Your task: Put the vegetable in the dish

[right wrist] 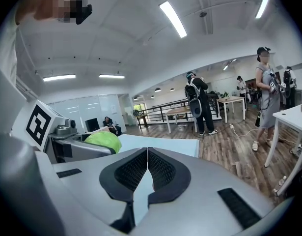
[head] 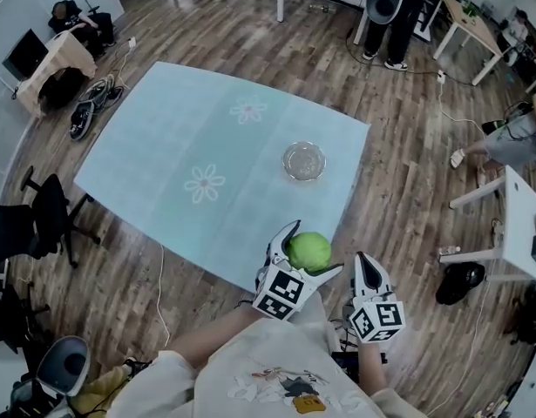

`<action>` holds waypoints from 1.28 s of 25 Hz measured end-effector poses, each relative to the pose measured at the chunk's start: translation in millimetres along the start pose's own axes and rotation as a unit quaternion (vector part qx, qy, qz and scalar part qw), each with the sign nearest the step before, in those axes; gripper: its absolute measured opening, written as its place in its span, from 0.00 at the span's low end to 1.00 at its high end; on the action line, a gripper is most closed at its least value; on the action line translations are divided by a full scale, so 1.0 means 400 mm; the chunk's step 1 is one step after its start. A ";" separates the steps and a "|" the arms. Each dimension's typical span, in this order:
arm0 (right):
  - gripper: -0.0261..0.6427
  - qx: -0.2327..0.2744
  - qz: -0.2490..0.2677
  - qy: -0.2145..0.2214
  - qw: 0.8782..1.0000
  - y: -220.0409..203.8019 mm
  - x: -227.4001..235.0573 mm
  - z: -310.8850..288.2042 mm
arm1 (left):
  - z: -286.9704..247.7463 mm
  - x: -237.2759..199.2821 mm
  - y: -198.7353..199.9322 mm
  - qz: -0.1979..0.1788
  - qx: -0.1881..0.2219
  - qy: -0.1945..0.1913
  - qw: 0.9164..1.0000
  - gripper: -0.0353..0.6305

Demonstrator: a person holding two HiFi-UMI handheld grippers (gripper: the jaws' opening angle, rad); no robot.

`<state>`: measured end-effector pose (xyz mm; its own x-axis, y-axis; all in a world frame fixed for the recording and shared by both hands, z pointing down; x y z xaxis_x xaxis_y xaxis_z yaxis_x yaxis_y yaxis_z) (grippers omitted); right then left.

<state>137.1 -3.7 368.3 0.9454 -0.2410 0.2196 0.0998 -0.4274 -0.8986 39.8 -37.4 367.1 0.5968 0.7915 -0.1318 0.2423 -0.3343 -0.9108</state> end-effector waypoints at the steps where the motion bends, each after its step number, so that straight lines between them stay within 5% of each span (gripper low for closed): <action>1: 0.07 0.000 -0.002 0.000 1.000 0.004 0.013 -0.010 | -0.015 -0.009 0.009 0.000 0.000 0.003 1.000 0.91; 17: 0.07 -0.025 0.014 0.030 0.999 0.019 0.079 -0.196 | -0.149 -0.199 0.004 0.000 -0.006 0.064 0.998 0.91; 32: 0.07 -0.101 0.031 0.090 0.990 -0.058 0.130 -0.395 | -0.340 -0.421 -0.102 0.043 -0.038 0.115 0.992 0.91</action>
<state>134.8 -144.0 460.5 0.8757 -0.4155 0.2460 -0.0389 -0.5685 -0.8218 33.5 -226.7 479.7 0.7747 0.6234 -0.1060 0.2347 -0.4391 -0.8672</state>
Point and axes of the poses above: the fingertips, and each gripper's own axes: z backward along the fingers, x to its right, y out of its top, the point moved 2 cm from there along z, backward along the fingers, and after that the axes turned 4 degrees about -x, right-handed, at the moved point
